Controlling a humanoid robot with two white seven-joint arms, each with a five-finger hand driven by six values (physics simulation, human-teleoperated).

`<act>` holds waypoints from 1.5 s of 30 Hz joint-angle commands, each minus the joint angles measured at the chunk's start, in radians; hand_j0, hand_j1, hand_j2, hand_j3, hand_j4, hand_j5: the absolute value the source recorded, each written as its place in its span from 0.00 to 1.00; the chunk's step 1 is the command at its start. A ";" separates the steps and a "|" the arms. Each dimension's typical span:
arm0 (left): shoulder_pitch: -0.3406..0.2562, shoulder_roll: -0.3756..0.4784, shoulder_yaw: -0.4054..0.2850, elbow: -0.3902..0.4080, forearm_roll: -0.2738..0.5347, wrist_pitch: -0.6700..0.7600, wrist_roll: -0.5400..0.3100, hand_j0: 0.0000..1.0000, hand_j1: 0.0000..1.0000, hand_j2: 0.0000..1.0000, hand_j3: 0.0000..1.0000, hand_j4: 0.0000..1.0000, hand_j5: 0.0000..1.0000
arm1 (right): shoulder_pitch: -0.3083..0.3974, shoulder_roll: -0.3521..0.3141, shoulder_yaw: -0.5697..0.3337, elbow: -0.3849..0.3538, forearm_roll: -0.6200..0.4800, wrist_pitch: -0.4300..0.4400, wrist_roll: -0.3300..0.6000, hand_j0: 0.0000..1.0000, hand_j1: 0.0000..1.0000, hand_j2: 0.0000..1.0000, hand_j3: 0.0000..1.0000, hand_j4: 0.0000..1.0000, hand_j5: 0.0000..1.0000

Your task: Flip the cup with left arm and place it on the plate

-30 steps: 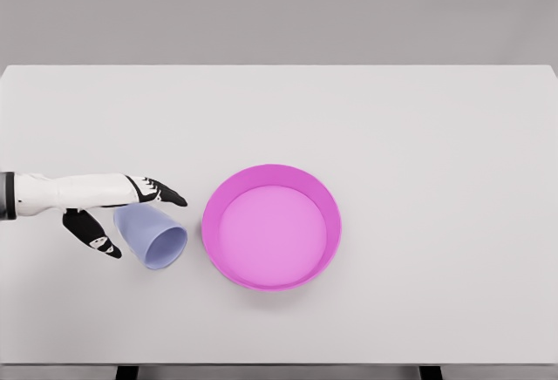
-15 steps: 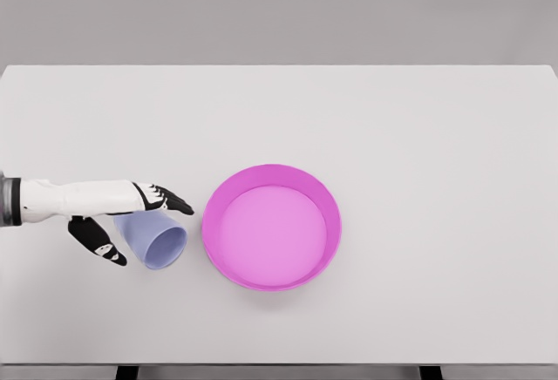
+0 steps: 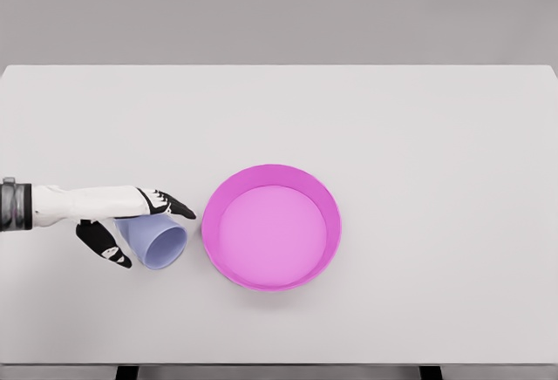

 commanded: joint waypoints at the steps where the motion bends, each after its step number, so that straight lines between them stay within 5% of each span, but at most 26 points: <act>1: 0.002 0.001 0.002 0.001 0.007 0.002 -0.001 0.80 0.80 0.80 0.80 0.80 0.80 | 0.000 0.000 0.000 0.001 0.001 0.000 0.000 1.00 1.00 1.00 1.00 1.00 1.00; 2: 0.003 0.001 0.003 -0.001 0.009 0.002 0.001 0.63 0.63 0.63 0.63 0.63 0.63 | 0.000 0.000 0.000 0.001 0.001 0.000 0.000 1.00 1.00 1.00 1.00 1.00 1.00; 6: 0.005 0.002 0.005 -0.003 0.009 0.002 0.001 0.50 0.50 0.50 0.50 0.50 0.50 | 0.000 0.000 0.000 0.001 0.001 0.000 0.000 1.00 1.00 1.00 1.00 1.00 1.00; 14: 0.003 0.018 0.020 -0.016 0.029 0.002 0.002 0.50 0.50 0.50 0.50 0.50 0.50 | 0.000 0.000 0.000 -0.001 0.001 0.000 0.000 1.00 1.00 1.00 1.00 1.00 1.00; 19: 0.005 0.106 0.068 -0.090 0.217 0.002 0.004 0.49 0.49 0.49 0.49 0.49 0.49 | 0.000 0.000 0.000 -0.001 0.001 0.000 0.000 1.00 1.00 1.00 1.00 1.00 1.00; 23: 0.003 0.099 0.098 -0.139 0.375 0.002 0.030 0.49 0.49 0.49 0.49 0.49 0.49 | 0.000 0.000 0.000 -0.001 -0.001 0.000 0.000 1.00 1.00 1.00 1.00 1.00 1.00; 28: -0.002 0.088 0.112 -0.184 0.402 0.002 0.136 0.44 0.44 0.44 0.44 0.44 0.44 | 0.000 0.000 0.000 0.001 0.001 0.000 0.000 1.00 1.00 1.00 1.00 1.00 1.00; 31: -0.003 0.059 0.114 -0.217 0.420 0.002 0.165 0.42 0.42 0.42 0.42 0.42 0.42 | 0.000 0.000 0.000 -0.001 0.001 0.000 0.000 1.00 1.00 1.00 1.00 1.00 1.00; 37: -0.005 -0.105 0.101 -0.246 0.452 0.002 0.397 0.38 0.38 0.38 0.38 0.38 0.38 | 0.000 0.000 0.000 0.001 0.001 0.000 0.000 1.00 1.00 1.00 1.00 1.00 1.00; 45: 0.029 -0.229 0.049 -0.250 0.762 0.002 0.420 0.38 0.38 0.38 0.38 0.38 0.38 | 0.000 0.000 0.000 0.001 0.001 0.000 0.000 1.00 1.00 1.00 1.00 1.00 1.00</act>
